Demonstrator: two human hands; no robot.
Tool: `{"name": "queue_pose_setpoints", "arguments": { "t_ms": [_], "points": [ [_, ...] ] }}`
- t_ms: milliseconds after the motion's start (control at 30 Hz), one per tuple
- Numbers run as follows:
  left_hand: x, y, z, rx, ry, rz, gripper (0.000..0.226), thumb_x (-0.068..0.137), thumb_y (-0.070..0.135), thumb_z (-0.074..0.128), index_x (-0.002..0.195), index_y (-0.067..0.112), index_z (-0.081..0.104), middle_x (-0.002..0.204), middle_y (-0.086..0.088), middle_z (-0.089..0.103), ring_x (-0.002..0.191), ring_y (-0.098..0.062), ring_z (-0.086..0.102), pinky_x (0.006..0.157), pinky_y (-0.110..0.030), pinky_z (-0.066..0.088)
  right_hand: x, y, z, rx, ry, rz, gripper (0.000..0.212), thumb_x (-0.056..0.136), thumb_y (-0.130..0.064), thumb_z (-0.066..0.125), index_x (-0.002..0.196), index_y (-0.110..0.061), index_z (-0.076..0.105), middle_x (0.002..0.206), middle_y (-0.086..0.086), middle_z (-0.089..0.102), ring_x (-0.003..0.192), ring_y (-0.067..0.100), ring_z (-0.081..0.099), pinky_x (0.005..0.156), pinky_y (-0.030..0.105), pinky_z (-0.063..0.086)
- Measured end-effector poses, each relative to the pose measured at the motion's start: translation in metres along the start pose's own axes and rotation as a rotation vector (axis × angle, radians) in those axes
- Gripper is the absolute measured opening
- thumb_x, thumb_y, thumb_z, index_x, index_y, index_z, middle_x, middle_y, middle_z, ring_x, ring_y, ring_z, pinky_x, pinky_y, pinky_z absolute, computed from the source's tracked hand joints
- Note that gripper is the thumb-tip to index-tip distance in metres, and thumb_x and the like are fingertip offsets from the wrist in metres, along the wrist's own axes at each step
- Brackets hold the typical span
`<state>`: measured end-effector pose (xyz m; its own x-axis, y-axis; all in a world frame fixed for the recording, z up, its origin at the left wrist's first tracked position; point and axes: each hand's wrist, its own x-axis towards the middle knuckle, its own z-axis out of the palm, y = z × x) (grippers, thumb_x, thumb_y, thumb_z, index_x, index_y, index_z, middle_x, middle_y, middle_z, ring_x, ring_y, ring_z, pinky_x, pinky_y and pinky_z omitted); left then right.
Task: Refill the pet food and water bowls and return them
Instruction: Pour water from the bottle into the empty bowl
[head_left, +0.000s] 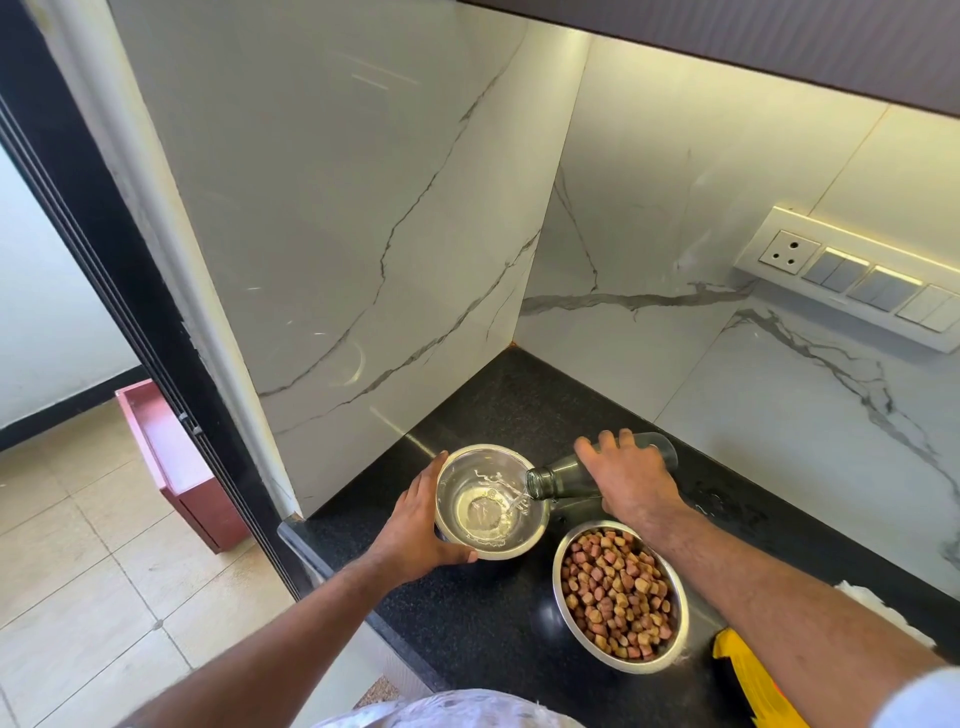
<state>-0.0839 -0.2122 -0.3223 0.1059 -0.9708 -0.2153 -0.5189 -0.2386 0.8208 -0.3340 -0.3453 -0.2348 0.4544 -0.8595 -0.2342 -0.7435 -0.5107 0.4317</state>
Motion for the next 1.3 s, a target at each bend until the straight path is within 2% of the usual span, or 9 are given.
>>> {"name": "queue_pose_setpoints", "arguments": {
  "t_ms": [1300],
  "points": [
    [0.0018, -0.0024, 0.0005, -0.005, 0.003, 0.011, 0.140, 0.058, 0.046, 0.094, 0.158, 0.037, -0.004, 0.165, 0.007, 0.018, 0.154, -0.019, 0.014, 0.126, -0.052, 0.016, 0.0014, 0.0004, 0.0005, -0.022, -0.016, 0.007, 0.083, 0.085, -0.028, 0.081, 0.152, -0.021, 0.030, 0.148, 0.018, 0.047, 0.139, 0.039, 0.045, 0.096, 0.051, 0.058]
  ]
}}
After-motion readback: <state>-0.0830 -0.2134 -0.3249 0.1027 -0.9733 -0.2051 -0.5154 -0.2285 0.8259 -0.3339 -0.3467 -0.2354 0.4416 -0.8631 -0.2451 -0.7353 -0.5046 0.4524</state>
